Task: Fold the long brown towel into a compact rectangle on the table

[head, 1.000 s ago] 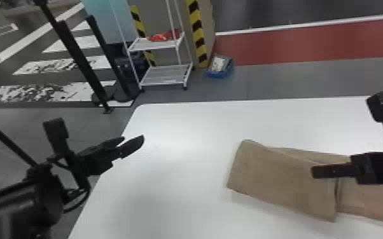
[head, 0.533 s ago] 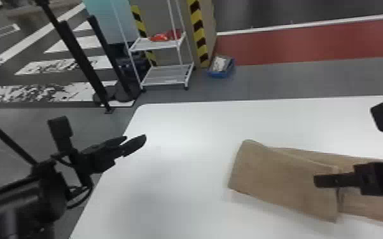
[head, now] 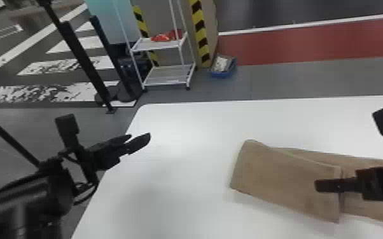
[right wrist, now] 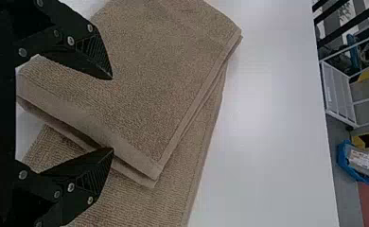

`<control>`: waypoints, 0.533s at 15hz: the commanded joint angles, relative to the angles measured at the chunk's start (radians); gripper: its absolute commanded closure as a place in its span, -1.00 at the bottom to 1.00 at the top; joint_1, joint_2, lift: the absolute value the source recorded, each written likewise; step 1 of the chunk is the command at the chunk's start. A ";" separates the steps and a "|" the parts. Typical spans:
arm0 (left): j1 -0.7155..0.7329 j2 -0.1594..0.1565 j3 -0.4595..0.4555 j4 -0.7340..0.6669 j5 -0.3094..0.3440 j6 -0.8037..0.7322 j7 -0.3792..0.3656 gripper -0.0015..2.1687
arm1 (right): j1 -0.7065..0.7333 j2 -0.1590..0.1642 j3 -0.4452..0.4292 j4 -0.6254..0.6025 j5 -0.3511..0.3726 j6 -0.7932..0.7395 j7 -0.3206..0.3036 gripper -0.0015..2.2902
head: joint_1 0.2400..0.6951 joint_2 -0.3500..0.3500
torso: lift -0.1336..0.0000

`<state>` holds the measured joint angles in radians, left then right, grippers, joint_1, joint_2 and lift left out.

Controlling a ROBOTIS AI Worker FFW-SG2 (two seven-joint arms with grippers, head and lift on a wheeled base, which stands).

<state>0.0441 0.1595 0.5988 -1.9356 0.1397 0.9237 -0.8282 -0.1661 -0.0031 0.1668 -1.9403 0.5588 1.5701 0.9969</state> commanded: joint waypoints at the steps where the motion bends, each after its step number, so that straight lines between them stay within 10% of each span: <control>1: -0.006 0.002 -0.002 0.006 -0.002 -0.001 0.000 -0.95 | 0.002 0.004 0.003 0.000 0.001 0.002 0.002 -0.64 | 1.00 0.92 | -0.85; 8: -0.013 0.008 -0.014 0.018 -0.005 -0.001 0.003 -0.95 | 0.037 0.004 -0.009 -0.045 0.004 0.002 0.032 -0.64 | 1.00 0.94 | -0.85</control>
<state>0.0308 0.1674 0.5868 -1.9177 0.1366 0.9228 -0.8253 -0.1356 -0.0031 0.1608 -1.9810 0.5611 1.5701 1.0284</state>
